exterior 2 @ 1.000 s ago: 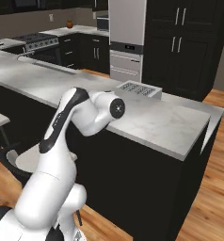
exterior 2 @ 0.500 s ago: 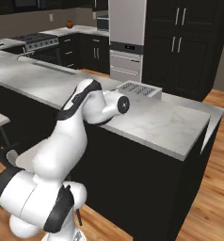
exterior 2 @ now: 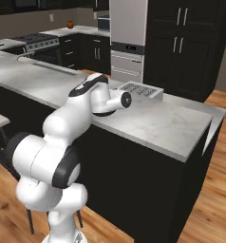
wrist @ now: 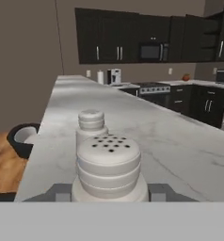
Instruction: The dining table condiment station is running low on shaker. Refill the condiment station by opening the cabinet and taking the shaker from the cabinet and placing it on the dining table.
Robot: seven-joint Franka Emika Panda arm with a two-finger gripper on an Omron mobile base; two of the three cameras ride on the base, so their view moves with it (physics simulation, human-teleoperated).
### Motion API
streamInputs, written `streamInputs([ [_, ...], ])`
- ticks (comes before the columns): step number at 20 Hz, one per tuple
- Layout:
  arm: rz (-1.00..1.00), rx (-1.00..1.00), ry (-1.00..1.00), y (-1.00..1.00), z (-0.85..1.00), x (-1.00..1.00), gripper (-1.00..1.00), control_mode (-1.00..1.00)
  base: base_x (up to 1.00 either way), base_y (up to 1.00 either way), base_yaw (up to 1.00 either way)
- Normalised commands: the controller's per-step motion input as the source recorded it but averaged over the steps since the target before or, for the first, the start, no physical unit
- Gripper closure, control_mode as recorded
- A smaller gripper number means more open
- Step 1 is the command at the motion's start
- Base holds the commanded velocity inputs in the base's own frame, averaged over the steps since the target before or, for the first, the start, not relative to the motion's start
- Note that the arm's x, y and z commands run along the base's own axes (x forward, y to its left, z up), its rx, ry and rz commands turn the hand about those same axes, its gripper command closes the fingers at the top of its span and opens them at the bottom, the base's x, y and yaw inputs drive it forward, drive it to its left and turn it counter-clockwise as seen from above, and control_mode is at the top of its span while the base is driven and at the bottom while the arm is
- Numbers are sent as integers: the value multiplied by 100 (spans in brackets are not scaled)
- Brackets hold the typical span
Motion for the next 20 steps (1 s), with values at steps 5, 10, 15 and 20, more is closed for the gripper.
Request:
streamInputs([
  [5, 11, 0, -7, 0, -33, 35, 100, -100, 0, 0, 0],
  [10, 11, 0, -7, 0, -34, 14, 100, -100, 0, 0, 0],
  [15, 9, 0, 0, 0, -27, 38, 100, -100, 0, 0, 0],
  [20, 8, 0, 0, 6, -36, 21, -100, -100, 0, 0, 0],
])
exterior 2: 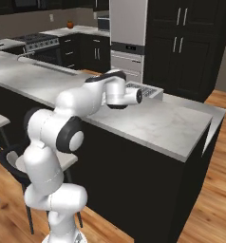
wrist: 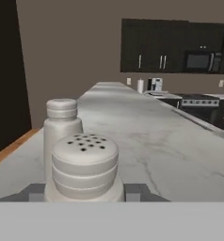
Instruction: The dining table condiment station is running low on shaker. Refill the condiment station by opening the cabinet and taking the shaker from the cabinet and placing it on the dining table.
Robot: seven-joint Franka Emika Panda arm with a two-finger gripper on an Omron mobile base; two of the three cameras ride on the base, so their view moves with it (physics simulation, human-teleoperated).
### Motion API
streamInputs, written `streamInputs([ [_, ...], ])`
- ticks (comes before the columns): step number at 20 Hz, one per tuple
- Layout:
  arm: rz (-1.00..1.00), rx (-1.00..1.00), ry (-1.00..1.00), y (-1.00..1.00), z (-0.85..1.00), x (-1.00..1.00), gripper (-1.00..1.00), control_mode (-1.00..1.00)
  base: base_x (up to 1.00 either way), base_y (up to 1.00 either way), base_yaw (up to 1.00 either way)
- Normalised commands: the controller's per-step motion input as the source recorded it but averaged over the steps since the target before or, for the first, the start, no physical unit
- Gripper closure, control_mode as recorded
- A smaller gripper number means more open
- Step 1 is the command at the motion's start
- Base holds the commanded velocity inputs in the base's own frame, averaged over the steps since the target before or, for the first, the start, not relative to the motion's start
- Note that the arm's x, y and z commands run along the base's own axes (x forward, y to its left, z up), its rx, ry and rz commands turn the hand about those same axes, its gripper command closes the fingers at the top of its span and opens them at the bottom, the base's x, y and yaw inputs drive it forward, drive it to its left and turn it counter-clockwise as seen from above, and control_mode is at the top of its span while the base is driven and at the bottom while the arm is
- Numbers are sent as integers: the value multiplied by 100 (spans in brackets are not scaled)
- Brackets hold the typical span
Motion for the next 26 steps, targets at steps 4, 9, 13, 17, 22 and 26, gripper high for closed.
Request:
streamInputs([
  [4, 3, 0, 0, 6, -11, -4, -100, -100, 0, 0, 0],
  [9, 2, 0, 1, 0, 0, 9, -100, -100, 0, 0, 0],
  [13, 0, 0, 0, 0, 16, 4, -100, -100, 0, 0, 0],
  [17, 0, -3, 1, 0, 52, 1, -100, -100, 0, 0, 0],
  [22, 0, -5, 0, 0, 56, 0, -100, -100, 0, 0, 0],
  [26, -1, -6, 0, 25, 56, -6, -100, -100, 0, 0, 0],
])
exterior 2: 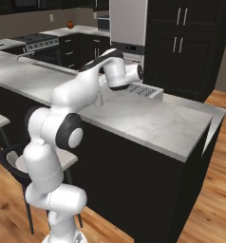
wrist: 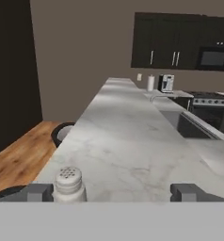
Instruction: The dining table condiment station is running low on shaker. Refill the condiment station by opening the cabinet and taking the shaker from the cabinet and placing it on the dining table.
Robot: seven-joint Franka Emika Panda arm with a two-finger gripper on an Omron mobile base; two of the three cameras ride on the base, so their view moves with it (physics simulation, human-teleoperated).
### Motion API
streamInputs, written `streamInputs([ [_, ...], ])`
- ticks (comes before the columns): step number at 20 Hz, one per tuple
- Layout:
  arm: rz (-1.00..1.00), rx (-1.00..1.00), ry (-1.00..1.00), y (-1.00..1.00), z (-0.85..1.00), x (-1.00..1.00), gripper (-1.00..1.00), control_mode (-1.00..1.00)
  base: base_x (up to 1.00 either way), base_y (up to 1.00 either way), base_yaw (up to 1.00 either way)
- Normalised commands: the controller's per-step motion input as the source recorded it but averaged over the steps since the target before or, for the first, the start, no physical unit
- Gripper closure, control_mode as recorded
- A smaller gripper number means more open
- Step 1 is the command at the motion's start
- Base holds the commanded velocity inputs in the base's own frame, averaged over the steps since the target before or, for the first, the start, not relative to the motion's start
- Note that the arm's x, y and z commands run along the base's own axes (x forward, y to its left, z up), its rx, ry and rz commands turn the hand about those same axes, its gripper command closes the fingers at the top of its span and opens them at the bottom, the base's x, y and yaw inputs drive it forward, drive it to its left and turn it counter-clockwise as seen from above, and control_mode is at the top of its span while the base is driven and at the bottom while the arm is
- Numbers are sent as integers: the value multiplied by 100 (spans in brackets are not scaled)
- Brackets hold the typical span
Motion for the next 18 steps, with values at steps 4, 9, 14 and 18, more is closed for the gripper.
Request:
streamInputs([
  [4, 0, -5, 0, 62, 26, -50, -100, -100, 0, 0, 0],
  [9, -3, -2, 0, 57, 11, -91, -100, -100, 0, 0, 0],
  [14, -8, 0, -1, 42, 7, -100, -100, -100, 0, 0, 0],
  [18, -8, 0, -3, 22, 8, -100, -100, -100, 0, 0, 0],
])
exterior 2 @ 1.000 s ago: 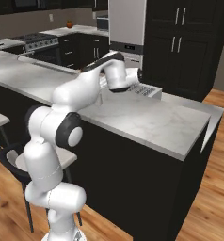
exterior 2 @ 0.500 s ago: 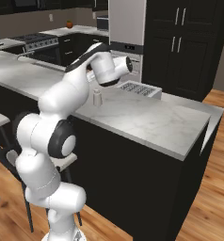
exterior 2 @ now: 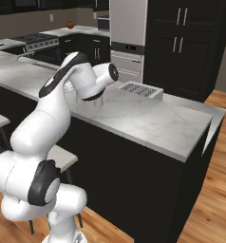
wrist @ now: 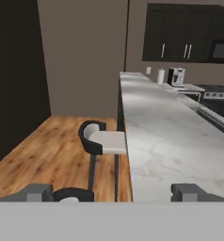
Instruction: The dining table condiment station is running low on shaker. Refill the condiment station by opening the cabinet and taking the shaker from the cabinet and placing it on the dining table.
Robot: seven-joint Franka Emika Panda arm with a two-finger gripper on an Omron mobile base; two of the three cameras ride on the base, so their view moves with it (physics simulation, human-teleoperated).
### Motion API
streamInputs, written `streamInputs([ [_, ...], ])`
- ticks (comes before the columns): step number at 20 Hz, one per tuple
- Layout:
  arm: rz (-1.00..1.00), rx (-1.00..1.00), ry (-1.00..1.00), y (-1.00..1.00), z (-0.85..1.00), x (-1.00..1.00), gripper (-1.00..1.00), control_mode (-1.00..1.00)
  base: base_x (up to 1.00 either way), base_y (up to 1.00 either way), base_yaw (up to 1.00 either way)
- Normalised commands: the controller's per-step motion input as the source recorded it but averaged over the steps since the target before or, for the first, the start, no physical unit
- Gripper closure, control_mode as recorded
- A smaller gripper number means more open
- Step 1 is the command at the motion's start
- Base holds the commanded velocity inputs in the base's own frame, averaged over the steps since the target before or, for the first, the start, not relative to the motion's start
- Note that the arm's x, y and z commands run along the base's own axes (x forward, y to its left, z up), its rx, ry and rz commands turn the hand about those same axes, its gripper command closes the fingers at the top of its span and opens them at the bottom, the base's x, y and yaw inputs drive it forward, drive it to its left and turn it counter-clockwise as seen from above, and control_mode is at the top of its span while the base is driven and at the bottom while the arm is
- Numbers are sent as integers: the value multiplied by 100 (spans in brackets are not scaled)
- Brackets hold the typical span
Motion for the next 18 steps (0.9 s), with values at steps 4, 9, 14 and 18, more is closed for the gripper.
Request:
streamInputs([
  [4, -9, 0, -2, 16, 9, -100, -100, -100, 0, 0, 0],
  [9, -11, 0, 0, 11, 12, -100, -100, -100, 0, 0, 0],
  [14, -10, -1, 0, 16, 38, -100, -100, -100, 0, 0, 0],
  [18, -14, -10, -7, 18, 58, -98, -100, -100, 0, 0, 0],
])
